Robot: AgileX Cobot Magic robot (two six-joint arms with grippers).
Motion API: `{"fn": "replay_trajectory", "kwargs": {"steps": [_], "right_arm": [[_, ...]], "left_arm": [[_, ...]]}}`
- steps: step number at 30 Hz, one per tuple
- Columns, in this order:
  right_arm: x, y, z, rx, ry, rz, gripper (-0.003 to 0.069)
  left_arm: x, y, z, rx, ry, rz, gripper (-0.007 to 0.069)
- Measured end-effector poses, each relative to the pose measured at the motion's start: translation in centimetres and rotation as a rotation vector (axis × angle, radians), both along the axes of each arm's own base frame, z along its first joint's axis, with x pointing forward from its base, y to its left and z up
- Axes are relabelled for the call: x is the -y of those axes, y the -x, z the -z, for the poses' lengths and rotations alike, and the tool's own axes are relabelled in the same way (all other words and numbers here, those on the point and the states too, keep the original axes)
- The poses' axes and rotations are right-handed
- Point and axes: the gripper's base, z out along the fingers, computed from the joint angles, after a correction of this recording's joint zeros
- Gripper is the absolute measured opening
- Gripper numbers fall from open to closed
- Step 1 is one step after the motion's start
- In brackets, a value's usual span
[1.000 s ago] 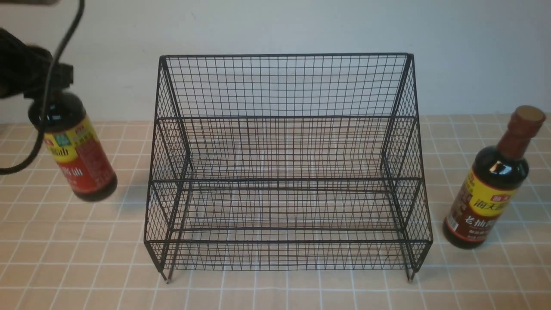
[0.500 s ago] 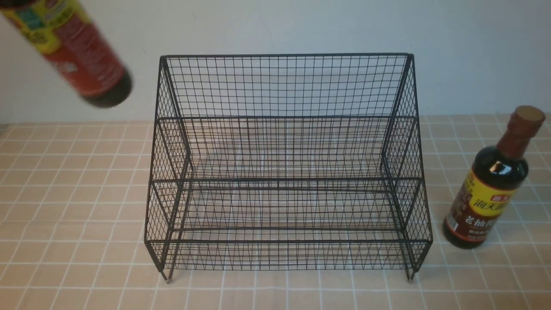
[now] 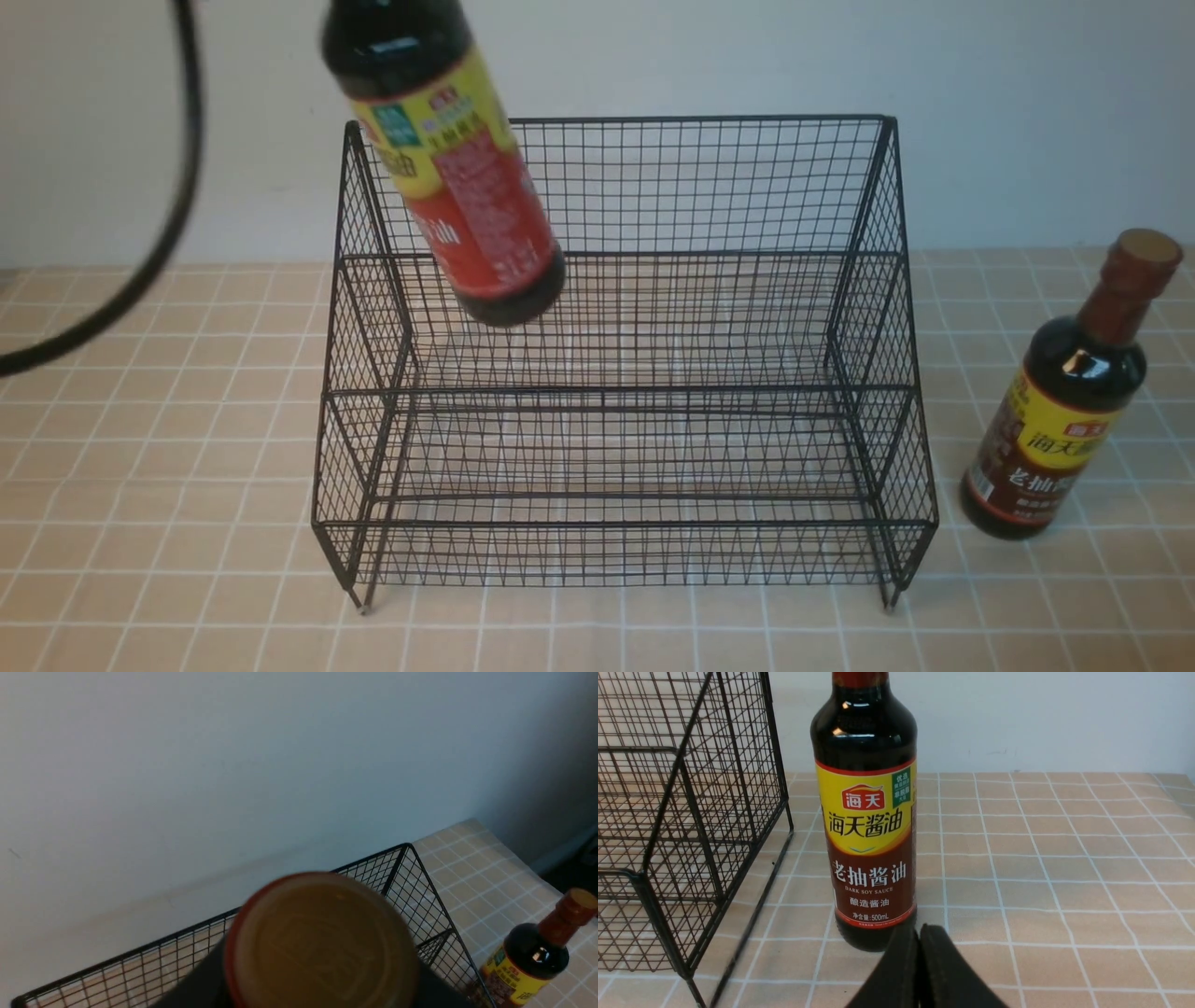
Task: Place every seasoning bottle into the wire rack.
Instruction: Use the left arm to put the condiment bottle back on the shelf
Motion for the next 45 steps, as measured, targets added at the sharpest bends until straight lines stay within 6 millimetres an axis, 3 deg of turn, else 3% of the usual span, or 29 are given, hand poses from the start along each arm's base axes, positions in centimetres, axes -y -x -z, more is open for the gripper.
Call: {"fn": "replay_trajectory", "kwargs": {"steps": [10, 13, 26, 38, 45], "right_arm": [[0.0, 0.0, 0.0, 0.000, 0.000, 0.000, -0.0014], [0.0, 0.0, 0.0, 0.000, 0.000, 0.000, -0.0014], [0.0, 0.0, 0.0, 0.000, 0.000, 0.000, -0.0014], [0.0, 0.0, 0.0, 0.000, -0.001, 0.000, -0.0014], [0.0, 0.0, 0.0, 0.000, -0.001, 0.000, -0.0014]], "left_arm": [[0.6, -3.8, 4.0, -0.078, -0.140, -0.015, 0.0259], [0.8, -5.3, 6.0, -0.131, -0.177, -0.014, 0.0259], [1.4, -7.3, 11.1, -0.319, -0.322, 0.069, 0.0259], [1.4, -7.3, 11.3, -0.338, -0.333, 0.082, 0.0262], [1.3, -6.0, 9.7, -0.325, -0.303, 0.087, 0.0351]]}}
